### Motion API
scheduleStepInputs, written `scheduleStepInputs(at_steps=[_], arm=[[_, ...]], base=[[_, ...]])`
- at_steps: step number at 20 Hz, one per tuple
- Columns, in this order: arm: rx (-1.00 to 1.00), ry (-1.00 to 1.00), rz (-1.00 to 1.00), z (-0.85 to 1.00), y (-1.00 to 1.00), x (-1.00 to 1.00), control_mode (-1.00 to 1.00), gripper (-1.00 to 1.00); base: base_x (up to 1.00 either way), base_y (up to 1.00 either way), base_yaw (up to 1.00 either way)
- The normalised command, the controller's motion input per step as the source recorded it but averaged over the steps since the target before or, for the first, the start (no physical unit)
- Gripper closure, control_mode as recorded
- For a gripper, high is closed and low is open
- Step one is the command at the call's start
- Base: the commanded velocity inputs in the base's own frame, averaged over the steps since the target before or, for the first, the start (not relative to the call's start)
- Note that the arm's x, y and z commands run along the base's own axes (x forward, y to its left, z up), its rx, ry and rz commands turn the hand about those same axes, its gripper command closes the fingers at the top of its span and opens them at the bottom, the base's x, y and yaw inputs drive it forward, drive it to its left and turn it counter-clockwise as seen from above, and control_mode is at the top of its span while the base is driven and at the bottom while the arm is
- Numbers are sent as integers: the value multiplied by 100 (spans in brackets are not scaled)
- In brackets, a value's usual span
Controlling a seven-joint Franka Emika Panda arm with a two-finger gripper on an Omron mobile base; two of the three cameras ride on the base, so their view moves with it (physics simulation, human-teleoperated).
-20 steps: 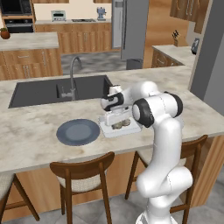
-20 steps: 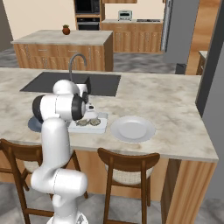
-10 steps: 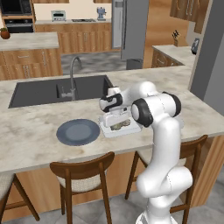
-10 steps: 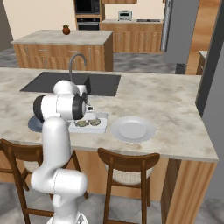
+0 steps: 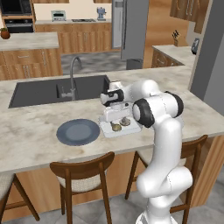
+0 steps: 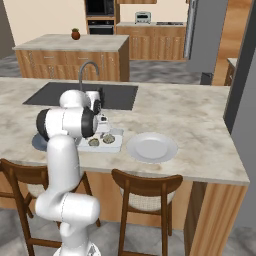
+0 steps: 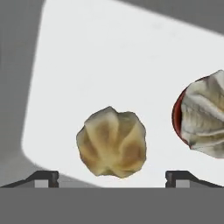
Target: Place two dumplings into each of the tupperware containers and then place the containers in the fridge.
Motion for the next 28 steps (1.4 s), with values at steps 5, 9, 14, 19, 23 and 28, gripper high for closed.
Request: scheduleStepInputs(at_steps=[5, 9, 14, 19, 23, 28], arm=[[6, 14, -22, 32, -88, 0, -100, -100], [7, 5, -9, 2, -94, 32, -100, -100], [8, 10, -1, 0, -73, 37, -100, -100], [4, 1, 9, -15, -17, 28, -100, -100], [-5, -24, 6, -44, 0, 2, -100, -100], [0, -19, -13, -29, 0, 13, -100, -100]], base=[[0, 0, 0], [0, 0, 0], [0, 0, 0], [0, 0, 0], [0, 0, 0], [0, 0, 0]])
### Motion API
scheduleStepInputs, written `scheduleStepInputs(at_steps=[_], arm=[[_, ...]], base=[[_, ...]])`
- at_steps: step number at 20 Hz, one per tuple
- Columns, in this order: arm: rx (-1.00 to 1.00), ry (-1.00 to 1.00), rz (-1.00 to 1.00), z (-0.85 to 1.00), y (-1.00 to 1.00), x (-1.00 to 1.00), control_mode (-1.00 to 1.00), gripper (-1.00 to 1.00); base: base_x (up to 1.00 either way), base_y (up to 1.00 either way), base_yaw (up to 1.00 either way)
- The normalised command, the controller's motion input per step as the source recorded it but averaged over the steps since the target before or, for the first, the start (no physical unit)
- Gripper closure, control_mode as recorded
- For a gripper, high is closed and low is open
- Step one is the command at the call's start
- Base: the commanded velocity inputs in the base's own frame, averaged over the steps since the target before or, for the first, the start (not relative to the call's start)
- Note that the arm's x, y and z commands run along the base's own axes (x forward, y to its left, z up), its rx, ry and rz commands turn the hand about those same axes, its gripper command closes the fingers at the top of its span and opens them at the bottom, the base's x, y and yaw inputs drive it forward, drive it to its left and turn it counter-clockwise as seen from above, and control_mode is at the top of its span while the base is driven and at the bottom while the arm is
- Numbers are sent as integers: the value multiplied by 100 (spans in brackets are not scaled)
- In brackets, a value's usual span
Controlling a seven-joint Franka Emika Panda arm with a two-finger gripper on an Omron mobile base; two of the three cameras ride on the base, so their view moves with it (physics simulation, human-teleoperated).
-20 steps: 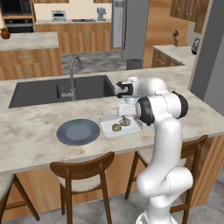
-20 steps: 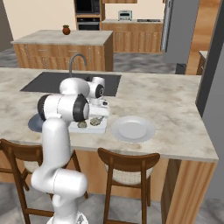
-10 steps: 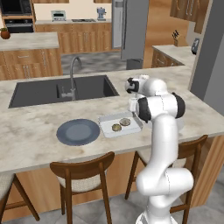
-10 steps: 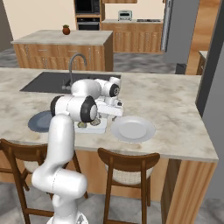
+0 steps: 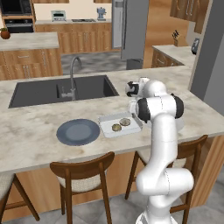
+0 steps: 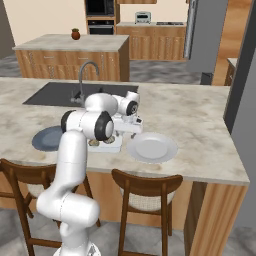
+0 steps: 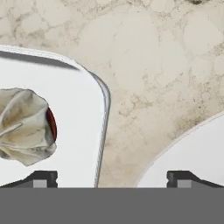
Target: Place two dumplings into each of the tupperware containers and then place the containers in the fridge.
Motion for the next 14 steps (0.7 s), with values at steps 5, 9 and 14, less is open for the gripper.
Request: scheduleStepInputs(at_steps=[5, 9, 14], arm=[[-2, -8, -11, -41, 0, 3, -100, -100], [-1, -1, -3, -21, 0, 1, -100, -100], [-1, -8, -1, -4, 11, -58, -100, -100]], base=[[0, 0, 0], [0, 0, 0], [0, 0, 0]])
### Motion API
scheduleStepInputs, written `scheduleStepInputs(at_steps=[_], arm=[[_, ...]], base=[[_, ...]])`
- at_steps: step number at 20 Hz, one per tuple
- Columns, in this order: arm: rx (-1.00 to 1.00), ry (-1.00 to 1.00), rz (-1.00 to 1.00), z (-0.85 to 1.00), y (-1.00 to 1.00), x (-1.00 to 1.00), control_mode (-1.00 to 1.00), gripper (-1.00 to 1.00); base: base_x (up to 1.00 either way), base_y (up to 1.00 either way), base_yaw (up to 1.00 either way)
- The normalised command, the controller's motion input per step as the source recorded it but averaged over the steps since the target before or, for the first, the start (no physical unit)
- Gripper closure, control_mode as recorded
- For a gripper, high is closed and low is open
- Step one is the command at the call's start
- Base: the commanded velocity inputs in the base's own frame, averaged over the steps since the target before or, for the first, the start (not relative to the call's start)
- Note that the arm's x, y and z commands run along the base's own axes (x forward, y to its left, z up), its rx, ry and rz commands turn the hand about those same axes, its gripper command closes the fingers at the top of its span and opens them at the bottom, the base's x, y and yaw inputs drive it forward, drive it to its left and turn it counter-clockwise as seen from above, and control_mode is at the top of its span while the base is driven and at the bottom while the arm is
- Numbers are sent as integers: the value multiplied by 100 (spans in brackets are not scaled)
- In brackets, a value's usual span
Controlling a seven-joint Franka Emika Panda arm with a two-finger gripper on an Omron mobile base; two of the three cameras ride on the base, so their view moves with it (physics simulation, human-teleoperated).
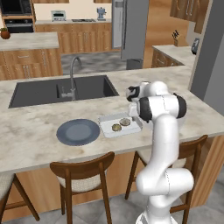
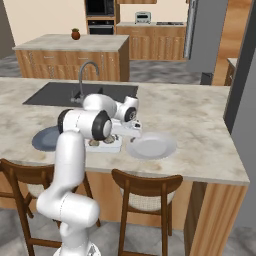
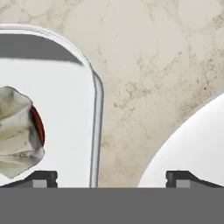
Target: Place two dumplings into each of the tupperware containers and then place the containers in the fridge.
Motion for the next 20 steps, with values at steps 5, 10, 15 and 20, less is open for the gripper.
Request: scheduleStepInputs(at_steps=[5, 10, 15, 20], arm=[[-3, -1, -3, -12, 13, -55, -100, -100], [0, 2, 0, -12, 1, 23, -100, -100], [0, 4, 0, -5, 1, 1, -100, 100], [0, 2, -5, 1, 0, -18, -100, 100]], base=[[0, 0, 0], [0, 0, 0], [0, 0, 0], [0, 0, 0]])
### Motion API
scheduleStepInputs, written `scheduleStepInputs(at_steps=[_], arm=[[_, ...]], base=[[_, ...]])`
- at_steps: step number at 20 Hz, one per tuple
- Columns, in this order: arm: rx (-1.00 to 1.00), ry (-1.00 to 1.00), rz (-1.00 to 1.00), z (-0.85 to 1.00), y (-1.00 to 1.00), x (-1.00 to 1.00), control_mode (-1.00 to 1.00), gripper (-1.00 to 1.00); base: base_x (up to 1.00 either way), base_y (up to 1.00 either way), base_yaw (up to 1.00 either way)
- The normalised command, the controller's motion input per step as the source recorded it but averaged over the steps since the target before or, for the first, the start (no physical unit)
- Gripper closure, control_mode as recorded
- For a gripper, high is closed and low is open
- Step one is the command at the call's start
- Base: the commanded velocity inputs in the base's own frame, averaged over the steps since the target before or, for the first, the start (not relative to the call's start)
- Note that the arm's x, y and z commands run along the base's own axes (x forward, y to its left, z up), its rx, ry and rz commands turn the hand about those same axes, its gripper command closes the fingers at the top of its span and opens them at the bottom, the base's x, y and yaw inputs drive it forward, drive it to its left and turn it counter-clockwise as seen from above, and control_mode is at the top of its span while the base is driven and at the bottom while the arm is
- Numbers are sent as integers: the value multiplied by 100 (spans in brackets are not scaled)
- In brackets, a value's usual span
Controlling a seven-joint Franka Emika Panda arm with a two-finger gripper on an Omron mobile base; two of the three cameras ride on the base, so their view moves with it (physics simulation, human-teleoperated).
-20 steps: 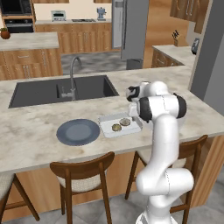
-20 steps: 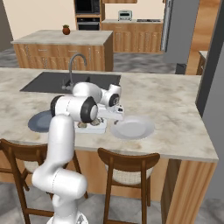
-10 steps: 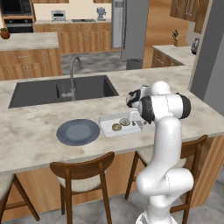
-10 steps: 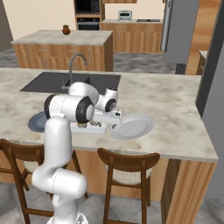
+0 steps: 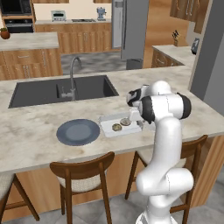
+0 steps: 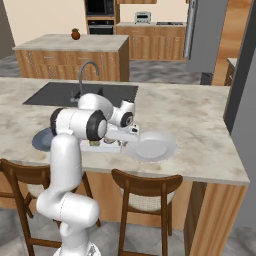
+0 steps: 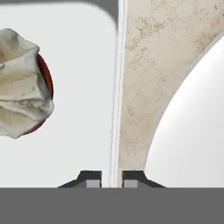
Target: Place two dumplings into each of the tupperware containers and then place the containers in the fridge.
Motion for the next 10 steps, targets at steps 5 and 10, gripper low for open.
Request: scheduleStepInputs(at_steps=[5, 10], arm=[[1, 7, -10, 51, 0, -58, -100, 100], [2, 1, -16, 80, 0, -73, -100, 100]], base=[[0, 0, 0], [0, 0, 0]])
